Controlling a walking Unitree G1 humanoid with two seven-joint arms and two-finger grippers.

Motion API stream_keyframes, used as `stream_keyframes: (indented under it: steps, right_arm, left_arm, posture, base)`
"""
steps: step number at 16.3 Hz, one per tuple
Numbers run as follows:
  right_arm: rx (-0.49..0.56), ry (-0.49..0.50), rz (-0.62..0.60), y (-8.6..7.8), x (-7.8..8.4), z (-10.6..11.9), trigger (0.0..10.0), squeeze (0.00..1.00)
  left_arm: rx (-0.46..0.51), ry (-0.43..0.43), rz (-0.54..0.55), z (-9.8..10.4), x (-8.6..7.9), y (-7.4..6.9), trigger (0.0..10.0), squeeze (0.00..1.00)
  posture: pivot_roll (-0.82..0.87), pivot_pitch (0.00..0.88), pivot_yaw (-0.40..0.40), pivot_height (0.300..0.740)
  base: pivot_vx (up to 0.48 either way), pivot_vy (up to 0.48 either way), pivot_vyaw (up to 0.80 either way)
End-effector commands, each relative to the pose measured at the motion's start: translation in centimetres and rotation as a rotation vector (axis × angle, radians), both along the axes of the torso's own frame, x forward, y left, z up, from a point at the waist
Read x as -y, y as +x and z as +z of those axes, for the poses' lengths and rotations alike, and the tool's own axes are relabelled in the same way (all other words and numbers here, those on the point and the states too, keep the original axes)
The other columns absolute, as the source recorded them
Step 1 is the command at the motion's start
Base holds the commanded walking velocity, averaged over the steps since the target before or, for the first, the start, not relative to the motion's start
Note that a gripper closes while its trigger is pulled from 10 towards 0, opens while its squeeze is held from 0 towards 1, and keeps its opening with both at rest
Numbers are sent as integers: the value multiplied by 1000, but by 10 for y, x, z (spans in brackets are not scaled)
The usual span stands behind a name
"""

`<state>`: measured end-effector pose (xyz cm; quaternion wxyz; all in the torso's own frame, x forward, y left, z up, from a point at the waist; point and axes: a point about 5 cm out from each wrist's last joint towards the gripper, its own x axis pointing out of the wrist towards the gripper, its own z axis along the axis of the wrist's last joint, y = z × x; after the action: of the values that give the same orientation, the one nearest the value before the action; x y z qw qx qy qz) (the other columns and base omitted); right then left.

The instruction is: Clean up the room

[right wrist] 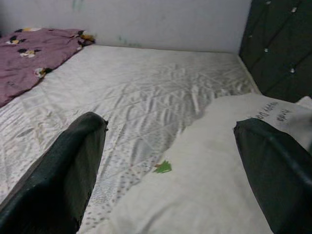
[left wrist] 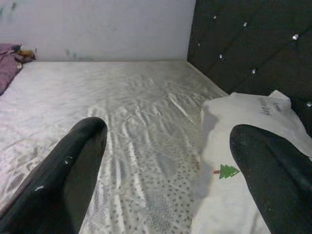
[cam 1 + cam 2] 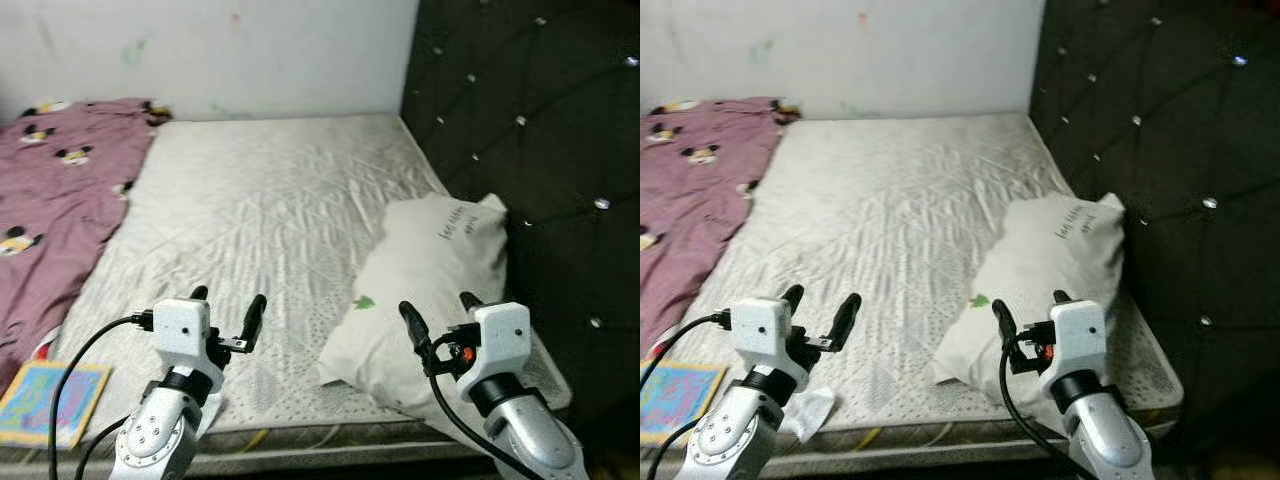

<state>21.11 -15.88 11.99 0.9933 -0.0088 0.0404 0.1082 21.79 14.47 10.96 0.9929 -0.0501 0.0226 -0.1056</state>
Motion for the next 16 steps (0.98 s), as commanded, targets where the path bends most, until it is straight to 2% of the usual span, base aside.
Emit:
stream_keyframes:
  steps: [1, 3, 10, 14, 16]
  right_arm:
    - [9, 8, 13, 1, -2, 2, 10000, 0]
    - [13, -1, -22, 1, 0, 4, 10000, 0]
    - [25, -36, -16, 1, 0, 5, 10000, 0]
    - [18, -44, -71, -1, 4, 2, 10000, 0]
    - [2, -36, -86, -2, 6, -6, 10000, 0]
  left_arm:
    - [-14, 8, 11, -1, -3, 1, 10000, 0]
    - [-21, 0, 14, -2, -4, 3, 10000, 0]
    - [-25, -29, 43, -3, -5, 7, 10000, 0]
    - [-44, -54, 75, -9, -6, 6, 10000, 0]
    - [-50, -68, 60, -13, -2, 6, 10000, 0]
  posture:
    - [-113, 48, 4, 740]
    - [-115, 51, 4, 740]
    - [-129, 55, 2, 740]
    - [-123, 66, 7, 740]
    - [-105, 34, 16, 740]
  base:
    - [0, 480, 0]
    - [0, 480, 0]
    - [0, 480, 0]
    - [0, 480, 0]
    - [0, 0, 0]
